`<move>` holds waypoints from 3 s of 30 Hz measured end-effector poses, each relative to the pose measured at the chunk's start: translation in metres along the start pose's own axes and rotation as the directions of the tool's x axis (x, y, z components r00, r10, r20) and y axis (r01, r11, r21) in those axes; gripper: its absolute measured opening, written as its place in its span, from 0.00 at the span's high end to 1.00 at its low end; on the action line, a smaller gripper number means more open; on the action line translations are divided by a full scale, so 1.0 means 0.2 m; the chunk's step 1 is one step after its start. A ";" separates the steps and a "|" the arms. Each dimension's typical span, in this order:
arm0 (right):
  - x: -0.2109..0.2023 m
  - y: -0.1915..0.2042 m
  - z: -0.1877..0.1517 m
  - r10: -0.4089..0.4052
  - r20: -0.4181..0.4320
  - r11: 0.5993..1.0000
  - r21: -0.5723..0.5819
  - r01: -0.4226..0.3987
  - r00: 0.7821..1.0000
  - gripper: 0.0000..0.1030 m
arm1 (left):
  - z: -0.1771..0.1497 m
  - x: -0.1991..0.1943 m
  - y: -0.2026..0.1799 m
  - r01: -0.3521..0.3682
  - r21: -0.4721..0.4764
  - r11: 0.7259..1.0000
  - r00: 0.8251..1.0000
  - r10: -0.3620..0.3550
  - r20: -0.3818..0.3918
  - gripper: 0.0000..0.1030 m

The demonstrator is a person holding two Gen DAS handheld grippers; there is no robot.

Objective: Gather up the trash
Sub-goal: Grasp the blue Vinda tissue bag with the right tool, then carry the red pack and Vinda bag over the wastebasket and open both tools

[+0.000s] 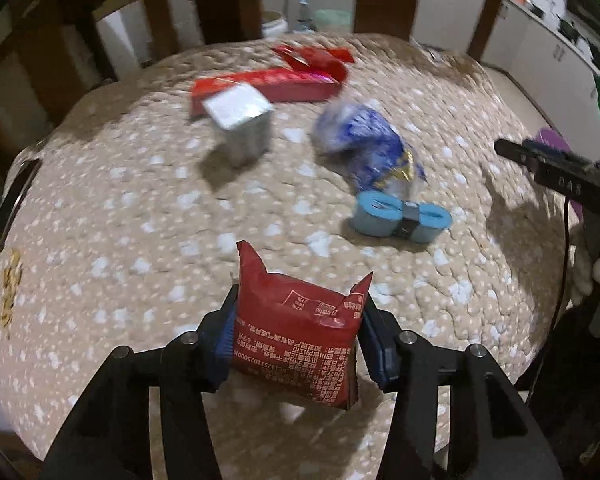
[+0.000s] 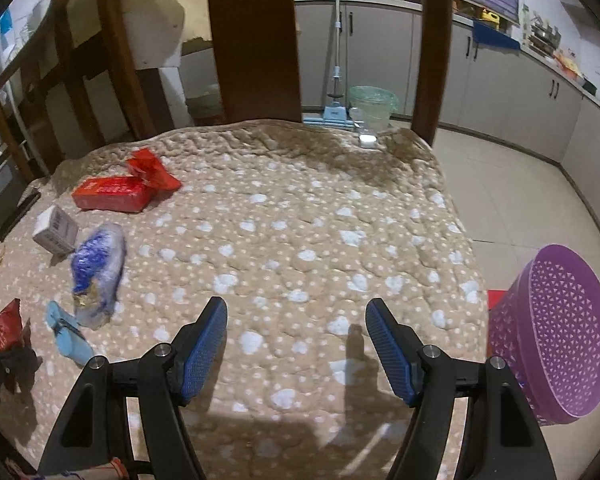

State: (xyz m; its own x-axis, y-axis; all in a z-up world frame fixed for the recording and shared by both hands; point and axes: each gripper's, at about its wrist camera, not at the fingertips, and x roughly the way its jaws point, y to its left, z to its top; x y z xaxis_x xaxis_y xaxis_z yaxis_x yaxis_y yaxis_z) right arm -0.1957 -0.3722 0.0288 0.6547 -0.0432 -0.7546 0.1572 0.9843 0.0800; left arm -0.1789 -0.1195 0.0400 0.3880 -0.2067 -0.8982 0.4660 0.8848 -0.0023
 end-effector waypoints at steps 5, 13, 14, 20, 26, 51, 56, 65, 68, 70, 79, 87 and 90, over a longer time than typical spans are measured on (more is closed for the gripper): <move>0.04 0.05 0.05 0.161 -0.023 0.983 0.091 -0.158 0.987 0.26 | 0.00 -0.08 0.07 -0.015 -0.052 0.999 0.999 0.017 0.045 0.50; 0.13 0.40 0.22 0.348 -0.052 0.937 0.060 -0.344 0.936 0.26 | -0.02 -0.13 0.04 -0.043 -0.023 0.999 0.997 0.044 0.070 0.50; 0.15 0.46 0.23 0.350 -0.069 0.937 0.038 -0.348 0.934 0.26 | -0.02 -0.13 0.04 -0.052 -0.017 0.999 0.996 0.053 0.073 0.50; 0.32 0.68 0.15 0.291 -0.171 0.949 -0.073 -0.307 0.941 0.31 | -0.03 -0.11 0.07 -0.076 -0.022 0.997 0.995 0.077 0.069 0.49; 0.29 0.70 0.14 0.287 -0.148 0.947 -0.103 -0.304 0.946 0.59 | 0.00 -0.10 0.09 -0.058 -0.054 0.997 0.996 0.062 0.069 0.49; -0.13 -0.15 0.07 0.096 0.022 0.981 0.167 -0.098 0.995 0.59 | 0.27 -0.14 -0.49 0.064 0.173 0.983 0.987 -0.088 0.134 0.49; -0.18 -0.28 0.03 0.063 0.030 0.974 0.217 -0.068 0.998 0.59 | 0.31 -0.11 -0.62 0.075 0.228 0.971 0.986 -0.106 0.131 0.50; -0.25 -0.53 -0.02 0.010 0.046 0.945 0.326 -0.024 0.999 0.59 | 0.39 -0.11 -0.85 0.111 0.307 0.945 0.978 -0.158 0.133 0.49; -0.29 -0.63 -0.04 -0.010 0.058 0.929 0.370 -0.012 0.998 0.59 | 0.44 -0.10 -0.93 0.127 0.330 0.935 0.975 -0.180 0.133 0.49; -0.32 -0.70 -0.05 -0.024 0.068 0.916 0.402 -0.006 0.997 0.59 | 0.47 -0.10 -0.99 0.139 0.344 0.929 0.972 -0.195 0.131 0.49; -0.43 -1.02 -0.13 -0.091 0.097 0.843 0.538 0.025 0.991 0.59 | 0.59 -0.10 -1.26 0.185 0.415 0.891 0.959 -0.257 0.123 0.49; -0.51 -1.32 -0.23 -0.155 0.118 0.745 0.666 0.038 0.981 0.58 | 0.73 -0.06 -1.56 0.270 0.440 0.857 0.939 -0.336 0.078 0.49; -0.51 -1.42 -0.27 -0.160 0.118 0.709 0.704 0.031 0.980 0.58 | 0.77 -0.02 -1.66 0.306 0.437 0.846 0.930 -0.363 0.050 0.49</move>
State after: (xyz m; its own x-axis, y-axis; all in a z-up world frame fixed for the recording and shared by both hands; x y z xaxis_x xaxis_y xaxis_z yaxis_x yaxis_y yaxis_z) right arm -0.3473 -0.6372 0.0484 0.7037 -0.2198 -0.6756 0.6524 0.5765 0.4920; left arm -0.2137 -0.4769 0.1125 0.2318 -0.5347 -0.8126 0.8604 0.5025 -0.0852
